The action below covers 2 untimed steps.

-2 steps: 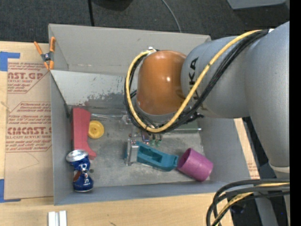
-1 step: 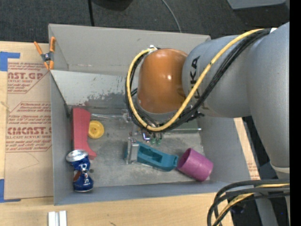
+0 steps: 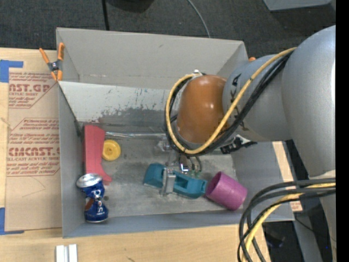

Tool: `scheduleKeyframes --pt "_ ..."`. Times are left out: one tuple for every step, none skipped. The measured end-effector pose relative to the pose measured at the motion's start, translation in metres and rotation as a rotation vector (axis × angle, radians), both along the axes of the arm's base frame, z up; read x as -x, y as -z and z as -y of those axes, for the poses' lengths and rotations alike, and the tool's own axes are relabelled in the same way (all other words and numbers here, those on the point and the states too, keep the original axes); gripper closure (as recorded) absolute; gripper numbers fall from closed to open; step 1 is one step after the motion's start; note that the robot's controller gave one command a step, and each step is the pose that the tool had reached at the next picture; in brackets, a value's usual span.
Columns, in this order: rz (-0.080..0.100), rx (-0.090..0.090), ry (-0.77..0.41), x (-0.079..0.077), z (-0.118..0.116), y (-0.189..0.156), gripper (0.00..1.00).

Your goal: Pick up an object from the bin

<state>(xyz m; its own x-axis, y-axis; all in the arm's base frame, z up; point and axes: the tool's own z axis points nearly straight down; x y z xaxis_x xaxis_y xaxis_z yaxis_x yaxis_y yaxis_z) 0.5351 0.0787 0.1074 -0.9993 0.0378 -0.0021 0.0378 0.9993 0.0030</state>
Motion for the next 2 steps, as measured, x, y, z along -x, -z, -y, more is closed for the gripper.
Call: scheduleKeyframes --pt "-0.011 0.003 0.034 0.006 0.028 0.026 0.00" --pt "-0.001 -0.001 0.075 0.009 0.027 -0.010 0.00"
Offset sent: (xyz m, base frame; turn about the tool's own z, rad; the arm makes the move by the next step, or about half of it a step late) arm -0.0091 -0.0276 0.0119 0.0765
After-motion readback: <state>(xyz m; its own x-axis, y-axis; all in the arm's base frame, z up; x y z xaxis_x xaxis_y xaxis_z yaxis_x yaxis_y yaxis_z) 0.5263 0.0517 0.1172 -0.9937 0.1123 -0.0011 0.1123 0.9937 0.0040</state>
